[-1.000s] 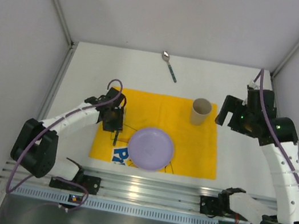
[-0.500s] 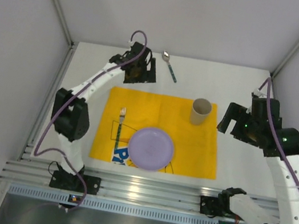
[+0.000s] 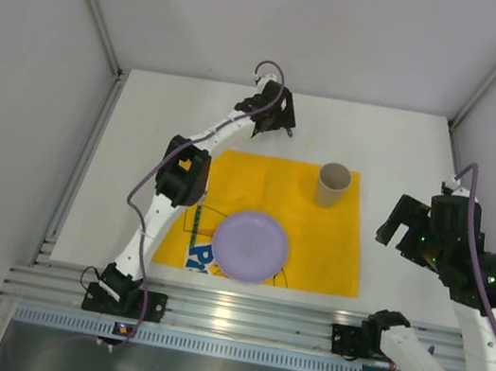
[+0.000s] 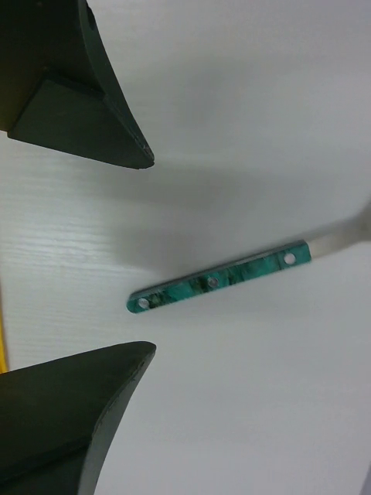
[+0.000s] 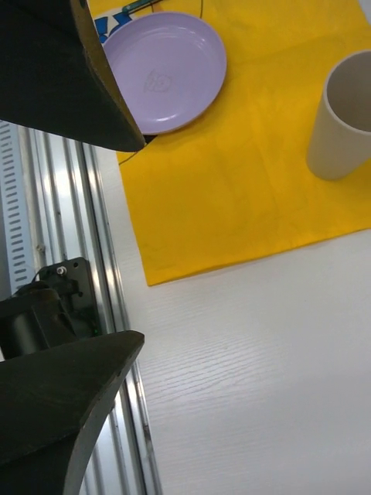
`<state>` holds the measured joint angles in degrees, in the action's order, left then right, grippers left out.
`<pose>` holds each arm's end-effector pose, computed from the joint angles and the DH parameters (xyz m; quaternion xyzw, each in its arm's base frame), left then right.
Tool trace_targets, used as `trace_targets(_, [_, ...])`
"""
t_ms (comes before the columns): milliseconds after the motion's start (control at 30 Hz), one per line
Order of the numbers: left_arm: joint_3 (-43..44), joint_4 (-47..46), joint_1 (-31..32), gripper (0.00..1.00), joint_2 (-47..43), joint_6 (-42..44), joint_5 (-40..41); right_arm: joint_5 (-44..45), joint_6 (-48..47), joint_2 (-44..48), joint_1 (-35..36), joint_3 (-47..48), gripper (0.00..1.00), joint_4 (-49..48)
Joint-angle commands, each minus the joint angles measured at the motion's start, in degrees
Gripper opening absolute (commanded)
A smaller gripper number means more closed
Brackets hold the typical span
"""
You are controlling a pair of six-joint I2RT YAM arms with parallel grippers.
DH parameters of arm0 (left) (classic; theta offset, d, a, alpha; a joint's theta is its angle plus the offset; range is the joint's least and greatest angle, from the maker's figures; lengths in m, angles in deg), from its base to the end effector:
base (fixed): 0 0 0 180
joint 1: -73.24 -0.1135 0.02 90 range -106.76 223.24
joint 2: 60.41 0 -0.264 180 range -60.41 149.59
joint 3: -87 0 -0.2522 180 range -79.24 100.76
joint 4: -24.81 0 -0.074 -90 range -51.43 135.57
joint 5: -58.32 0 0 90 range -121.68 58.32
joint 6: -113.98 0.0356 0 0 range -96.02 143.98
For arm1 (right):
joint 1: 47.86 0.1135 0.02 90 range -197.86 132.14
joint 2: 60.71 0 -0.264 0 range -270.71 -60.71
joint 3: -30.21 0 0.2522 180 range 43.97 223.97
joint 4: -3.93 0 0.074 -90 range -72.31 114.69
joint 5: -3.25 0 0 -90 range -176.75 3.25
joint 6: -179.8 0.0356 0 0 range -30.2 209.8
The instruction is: Set the dinner table for one person
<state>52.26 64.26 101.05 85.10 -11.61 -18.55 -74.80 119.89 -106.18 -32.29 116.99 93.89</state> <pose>0.5109 -0.2604 0.1925 -0.1095 0.8939 -0.1338 0.4136 0.0946 0.0187 0.3865 0.1540 0.9184 0.0465 0.3614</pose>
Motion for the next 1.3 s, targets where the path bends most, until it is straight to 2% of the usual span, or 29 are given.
trace_targets(0, [5.95,-13.98,0.75,0.99,3.54,-2.28,-0.81,3.35,1.9,0.56,-0.63,-0.32,1.0,7.38])
trace_targets(133, [9.29,-19.36,1.54,0.99,8.99,-5.18,-3.54,4.49,2.43,0.3,-0.54,-1.64,1.0,7.91])
trace_targets(267, [9.47,-19.46,1.98,0.99,10.4,-6.68,-0.83,5.11,2.17,-0.84,-0.63,-1.65,1.0,7.82])
trace_targets(433, [13.68,-10.42,1.81,0.99,13.74,-6.77,5.32,5.72,1.73,-2.07,-0.63,-1.64,1.0,7.2])
trace_targets(500, [15.88,-3.92,1.37,0.98,14.71,-7.38,6.21,5.81,1.29,-2.77,-0.63,-1.65,1.0,6.59])
trace_targets(567, [17.03,-1.27,0.76,0.98,15.24,-7.12,5.51,5.63,0.85,-3.3,-0.63,-1.56,1.0,6.15])
trace_targets(667, [18.0,1.46,0.31,0.98,15.15,-5.02,5.16,4.76,0.06,-4.27,-0.54,-1.65,0.99,5.1])
trace_targets(767, [17.82,3.39,0.66,0.98,14.28,3.21,6.47,3.62,-0.9,-4.89,-0.63,-1.91,1.0,3.87])
trace_targets(933, [16.69,12.6,1.1,0.98,13.92,14.83,9.81,-0.69,-3.27,-7.08,-0.63,-2.0,1.0,-0.17])
trace_targets(1000, [12.76,15.69,0.93,0.99,10.87,15.56,11.91,-0.78,-4.86,-10.05,-0.63,-0.08,1.0,-2.36])
trace_targets(1067, [3.81,9.58,-0.38,0.99,4.12,14.68,8.78,-1.13,-5.73,-12.61,-0.63,5.01,1.0,-4.3])
trace_targets(1100, [-7.72,5.46,-0.83,0.99,-4.19,13.46,5.71,-1.66,-5.91,-15.06,-0.63,8.95,1.0,-6.4])
trace_targets(1167, [-16.42,-5.25,-1.97,0.99,-12.06,12.92,5.07,-3.06,-6.53,-17.44,-0.63,12.4,1.0,-9.13])
trace_targets(1233, [-17.17,-4.78,-2.67,0.99,-16.55,13.01,4.55,-5.26,-6.71,-21.92,-0.55,17.39,1.0,-13.0])
trace_targets(1267, [-15.68,-1.12,-3.37,0.99,-17.27,13.01,3.84,-6.48,-7.06,-25.51,-0.54,18.99,1.0,-15.8])
